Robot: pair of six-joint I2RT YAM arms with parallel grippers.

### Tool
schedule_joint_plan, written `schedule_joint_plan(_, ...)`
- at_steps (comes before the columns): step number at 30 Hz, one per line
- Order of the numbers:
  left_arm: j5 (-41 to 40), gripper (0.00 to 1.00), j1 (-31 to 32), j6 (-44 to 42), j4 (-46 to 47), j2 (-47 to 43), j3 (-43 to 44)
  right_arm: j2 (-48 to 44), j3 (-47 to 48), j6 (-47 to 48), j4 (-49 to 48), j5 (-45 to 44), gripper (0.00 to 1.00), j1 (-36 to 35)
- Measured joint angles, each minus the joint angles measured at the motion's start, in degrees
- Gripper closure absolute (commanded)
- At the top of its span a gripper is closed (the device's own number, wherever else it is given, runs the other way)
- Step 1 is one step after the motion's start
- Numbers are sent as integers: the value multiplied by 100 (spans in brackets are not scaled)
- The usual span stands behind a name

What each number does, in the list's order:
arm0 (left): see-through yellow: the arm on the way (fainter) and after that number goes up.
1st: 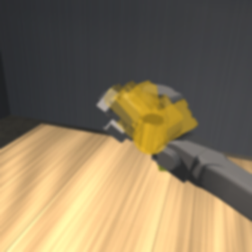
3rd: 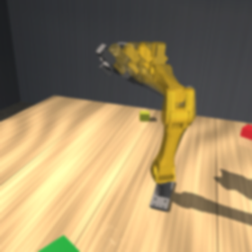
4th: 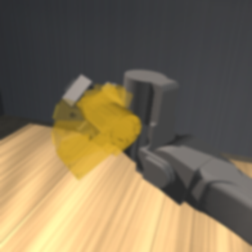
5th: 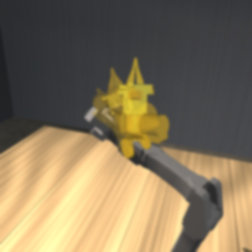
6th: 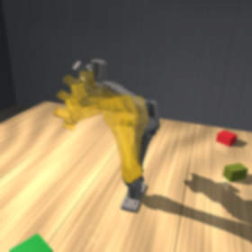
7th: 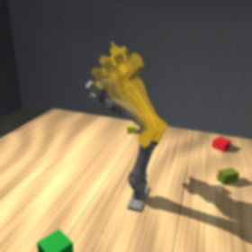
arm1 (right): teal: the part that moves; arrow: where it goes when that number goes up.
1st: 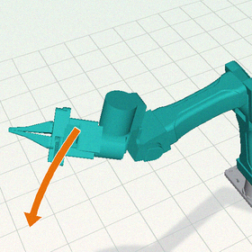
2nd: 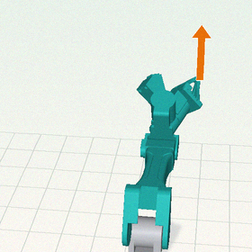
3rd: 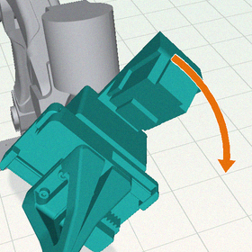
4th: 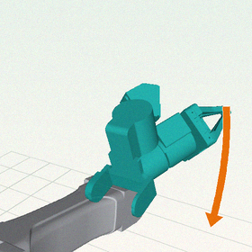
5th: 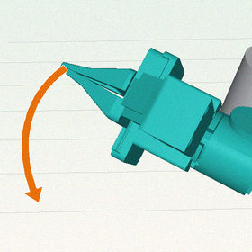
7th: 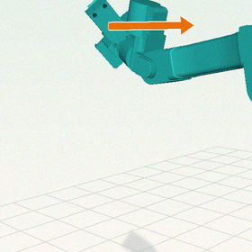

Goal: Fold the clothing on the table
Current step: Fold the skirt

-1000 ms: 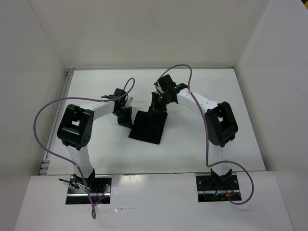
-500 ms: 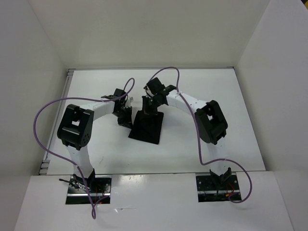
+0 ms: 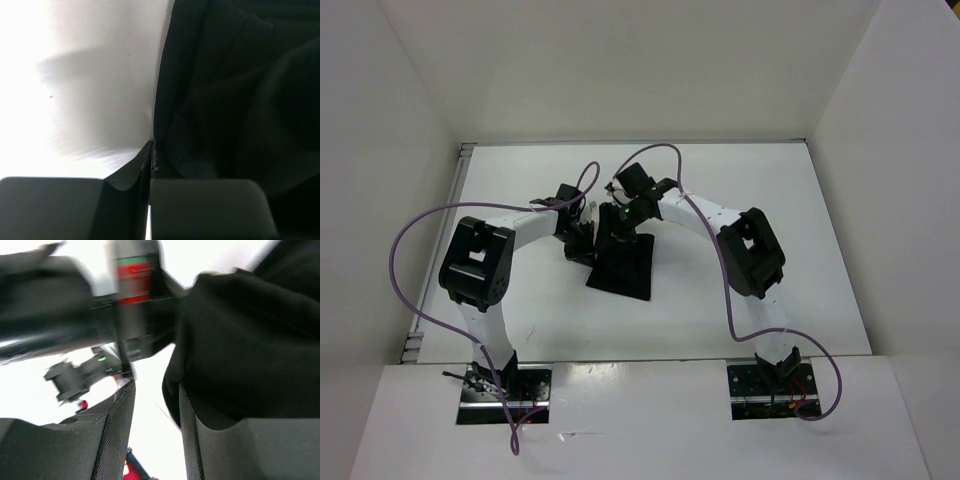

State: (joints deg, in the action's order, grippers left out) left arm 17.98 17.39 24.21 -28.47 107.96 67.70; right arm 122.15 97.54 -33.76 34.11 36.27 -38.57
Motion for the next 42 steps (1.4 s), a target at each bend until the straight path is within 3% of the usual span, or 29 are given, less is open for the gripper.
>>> schedule_joint_plan(6,-7,100,-4,4,9,0,-2,-544,146,-96,-101,509,54,-17)
schedule_joint_plan(10,-7,100,-4,0,11,0,-2,-1012,149,-107,-61,278,62,28)
schedule_joint_plan(16,-7,100,-4,0,11,0,-2,-1099,-61,-109,101,-914,65,59)
schedule_joint_plan(25,-4,100,-24,-7,-61,-74,-2,-1099,-1104,-120,610,-2476,62,46)
schedule_joint_plan(35,-330,100,-199,-170,-686,-2006,9,-1115,-1121,-98,732,-3056,61,46)
schedule_joint_plan(42,-66,100,-142,-304,-940,-2293,-601,-1115,-1119,-11,780,-3119,61,46)
